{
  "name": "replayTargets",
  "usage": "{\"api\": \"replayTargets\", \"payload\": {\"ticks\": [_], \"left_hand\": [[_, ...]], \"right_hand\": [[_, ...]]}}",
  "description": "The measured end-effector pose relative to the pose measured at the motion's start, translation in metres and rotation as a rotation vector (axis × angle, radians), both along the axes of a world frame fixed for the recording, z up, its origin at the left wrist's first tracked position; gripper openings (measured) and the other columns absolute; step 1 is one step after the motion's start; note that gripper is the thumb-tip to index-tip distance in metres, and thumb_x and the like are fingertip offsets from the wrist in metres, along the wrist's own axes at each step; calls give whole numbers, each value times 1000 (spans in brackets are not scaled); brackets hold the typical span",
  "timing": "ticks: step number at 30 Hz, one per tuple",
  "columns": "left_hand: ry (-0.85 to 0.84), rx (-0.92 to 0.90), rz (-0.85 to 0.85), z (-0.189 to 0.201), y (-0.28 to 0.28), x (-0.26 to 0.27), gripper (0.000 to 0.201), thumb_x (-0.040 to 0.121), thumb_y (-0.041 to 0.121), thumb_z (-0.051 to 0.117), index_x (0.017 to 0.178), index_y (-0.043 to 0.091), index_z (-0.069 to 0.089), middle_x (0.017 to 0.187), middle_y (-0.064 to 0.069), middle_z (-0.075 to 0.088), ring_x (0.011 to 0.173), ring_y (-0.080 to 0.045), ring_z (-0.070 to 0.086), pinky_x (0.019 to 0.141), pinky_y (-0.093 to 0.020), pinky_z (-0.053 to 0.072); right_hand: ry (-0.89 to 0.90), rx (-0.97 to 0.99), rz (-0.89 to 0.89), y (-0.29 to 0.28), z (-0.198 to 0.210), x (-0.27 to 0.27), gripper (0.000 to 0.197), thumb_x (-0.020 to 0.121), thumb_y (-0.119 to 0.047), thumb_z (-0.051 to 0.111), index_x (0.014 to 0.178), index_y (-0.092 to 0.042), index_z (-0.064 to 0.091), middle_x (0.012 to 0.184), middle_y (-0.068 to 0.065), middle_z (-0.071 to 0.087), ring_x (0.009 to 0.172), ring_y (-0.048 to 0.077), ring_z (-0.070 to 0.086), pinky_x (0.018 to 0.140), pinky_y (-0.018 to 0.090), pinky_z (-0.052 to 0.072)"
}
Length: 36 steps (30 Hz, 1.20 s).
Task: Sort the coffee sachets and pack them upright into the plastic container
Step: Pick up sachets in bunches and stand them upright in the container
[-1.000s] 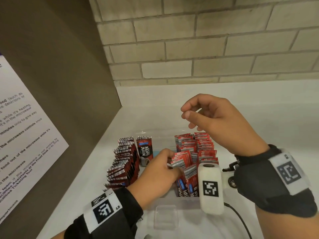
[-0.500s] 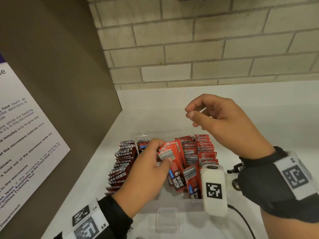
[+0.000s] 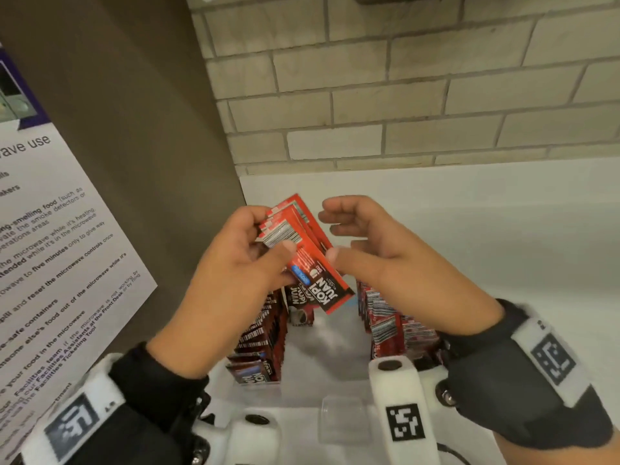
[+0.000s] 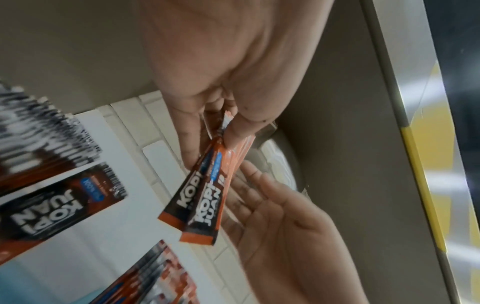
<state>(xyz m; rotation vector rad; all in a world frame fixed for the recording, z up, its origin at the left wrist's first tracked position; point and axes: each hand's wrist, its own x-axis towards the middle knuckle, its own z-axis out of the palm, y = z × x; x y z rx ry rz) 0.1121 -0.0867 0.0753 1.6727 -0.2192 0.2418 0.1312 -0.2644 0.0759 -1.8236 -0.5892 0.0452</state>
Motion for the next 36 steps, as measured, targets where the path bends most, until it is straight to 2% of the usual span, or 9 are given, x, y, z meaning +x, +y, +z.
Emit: {"api": "replayTargets", "payload": {"ticks": [6,10,12,14,16,21,25,30,36], "left_hand": [[13,-143,-33,14,10,3,34,86,7,59,119,11,54,101,-5,68,78,-11,71,61,-19,55],[-3,-211,32,14,20,5,47,78,30,64,121,12,56,100,-5,71,86,-14,70,69,-24,55],[-3,-223,-5,12,22,3,46,88,39,59,124,12,56,112,-9,69,102,-22,65,86,-36,52],[47,-287,-99,6,22,-2,46,90,35,47,128,11,55,123,-14,63,113,-29,56,96,-42,41],[106,-369,-215,2,21,-6,44,91,26,42,131,9,53,123,-18,60,108,-28,54,91,-39,42],[121,-488,-356,-3,13,-7,41,92,19,41,130,8,49,110,-10,66,87,-16,65,64,-27,52],[106,-518,-316,-3,6,-9,42,91,21,43,131,7,47,122,-16,63,109,-25,63,82,-37,55],[122,-557,-340,1,12,-12,45,87,14,46,131,9,49,126,-21,60,114,-36,60,89,-46,54],[106,-412,-193,2,15,-16,35,90,12,56,125,11,54,118,-16,66,105,-30,66,79,-40,57]], "right_hand": [[-6,-20,143,32,-1,-4,55,94,-15,51,140,-31,26,124,-7,56,109,12,57,95,40,48],[130,229,151,48,0,-1,56,82,-20,55,134,-29,35,119,-2,60,105,17,59,81,36,54],[203,372,172,53,0,2,58,81,-15,59,133,-27,36,117,4,61,100,17,59,80,35,51],[298,518,217,58,0,2,56,85,-3,61,132,-20,33,108,6,64,89,17,60,73,31,50],[373,621,257,61,1,-2,44,85,-1,55,122,-13,35,97,4,64,75,17,60,63,27,51],[111,363,79,64,0,-6,21,89,-12,60,102,-19,44,98,-2,57,77,12,62,60,27,54],[-190,104,-134,57,2,-7,21,84,-26,64,94,-28,47,82,-12,53,75,2,52,65,19,46],[-195,175,-260,58,-4,-2,26,77,-25,71,88,-27,48,89,-9,45,76,-1,45,67,10,38],[-93,289,-209,61,-8,1,20,78,-24,72,91,-24,57,88,-2,52,63,2,46,62,14,45]]}}
